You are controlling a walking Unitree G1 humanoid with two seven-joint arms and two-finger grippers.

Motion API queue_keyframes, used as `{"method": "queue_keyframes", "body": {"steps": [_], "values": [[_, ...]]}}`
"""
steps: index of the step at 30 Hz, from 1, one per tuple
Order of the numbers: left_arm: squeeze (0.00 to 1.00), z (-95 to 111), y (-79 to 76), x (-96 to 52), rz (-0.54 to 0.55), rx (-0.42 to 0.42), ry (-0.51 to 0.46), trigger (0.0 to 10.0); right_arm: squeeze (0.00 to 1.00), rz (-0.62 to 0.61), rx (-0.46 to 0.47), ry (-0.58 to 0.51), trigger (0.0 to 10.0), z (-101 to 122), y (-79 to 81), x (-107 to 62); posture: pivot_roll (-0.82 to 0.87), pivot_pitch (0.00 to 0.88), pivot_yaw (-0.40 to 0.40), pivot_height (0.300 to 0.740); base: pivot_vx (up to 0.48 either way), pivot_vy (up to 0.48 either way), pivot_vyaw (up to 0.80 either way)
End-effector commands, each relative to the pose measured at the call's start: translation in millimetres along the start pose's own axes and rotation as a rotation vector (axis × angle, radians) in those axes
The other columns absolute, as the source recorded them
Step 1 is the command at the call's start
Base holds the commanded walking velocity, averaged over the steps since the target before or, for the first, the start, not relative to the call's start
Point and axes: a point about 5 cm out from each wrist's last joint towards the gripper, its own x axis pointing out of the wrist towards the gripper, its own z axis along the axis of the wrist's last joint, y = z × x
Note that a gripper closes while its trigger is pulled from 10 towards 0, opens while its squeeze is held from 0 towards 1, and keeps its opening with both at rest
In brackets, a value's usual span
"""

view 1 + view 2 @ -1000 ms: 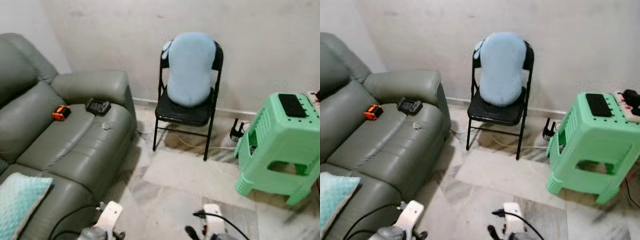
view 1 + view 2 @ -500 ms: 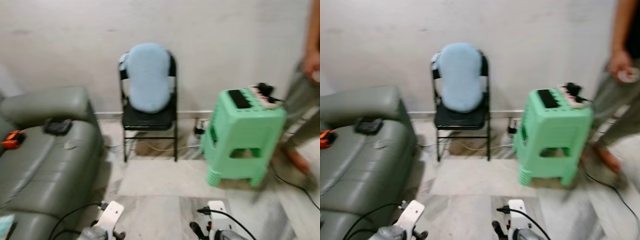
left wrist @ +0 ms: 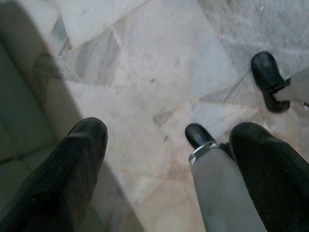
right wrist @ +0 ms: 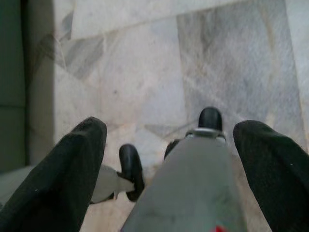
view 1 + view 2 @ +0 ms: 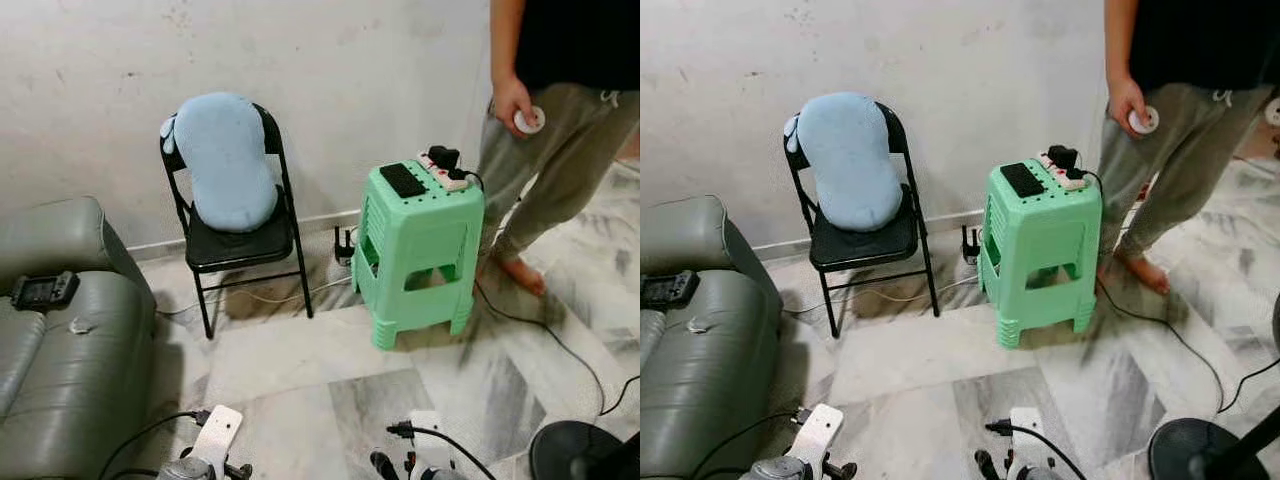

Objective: Move the pillow to the sofa

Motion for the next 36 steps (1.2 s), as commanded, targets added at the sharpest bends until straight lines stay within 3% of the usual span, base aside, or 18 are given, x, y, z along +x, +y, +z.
{"method": "queue_keyframes", "body": {"steps": [1, 8, 13, 16, 22, 29, 36], "values": [[0.00, 0.2, 4.4, -0.9, 0.010, -0.014, 0.010, 10.0, 0.00, -0.029, -0.001, -0.033, 10.0, 8.9, -4.7, 0.0, -0.20, 0.000, 0.117, 0.740, 0.000, 0.000, 0.00], [0.00, -1.7, 5.6, -0.9, 0.038, -0.046, 0.016, 10.0, 0.00, -0.110, 0.010, -0.042, 10.0, 5.5, -20.8, -4.4, -0.20, 0.000, 0.117, 0.740, 0.000, 0.000, 0.00], [0.00, -2.3, 6.0, -1.0, 0.051, -0.079, 0.012, 10.0, 0.00, -0.154, -0.004, -0.001, 10.0, -9.1, -31.8, -9.5, -0.20, 0.000, 0.119, 0.740, 0.000, 0.000, 0.00], [0.00, -2.2, 5.9, -0.8, 0.056, -0.080, 0.014, 10.0, 0.00, -0.169, -0.010, 0.075, 10.0, -30.6, -37.7, -15.0, -0.20, 0.000, 0.122, 0.740, 0.000, 0.000, 0.00], [0.00, -0.1, 5.0, -0.5, 0.058, -0.062, 0.010, 10.0, 0.00, -0.172, -0.001, 0.095, 10.0, -38.9, -36.5, -16.4, -0.20, 0.000, 0.132, 0.740, 0.000, 0.000, 0.00], [0.00, 3.7, 4.3, -0.1, 0.058, -0.036, 0.001, 10.0, 0.00, -0.158, -0.019, 0.089, 10.0, -32.9, -30.9, -13.2, -0.21, 0.000, 0.135, 0.740, 0.000, 0.000, 0.00], [0.00, 8.8, 3.0, 0.3, 0.045, 0.015, -0.010, 10.0, 0.00, -0.152, -0.051, 0.096, 10.0, -34.3, -36.1, -15.3, -0.21, 0.000, 0.132, 0.740, 0.000, 0.000, 0.00]]}}
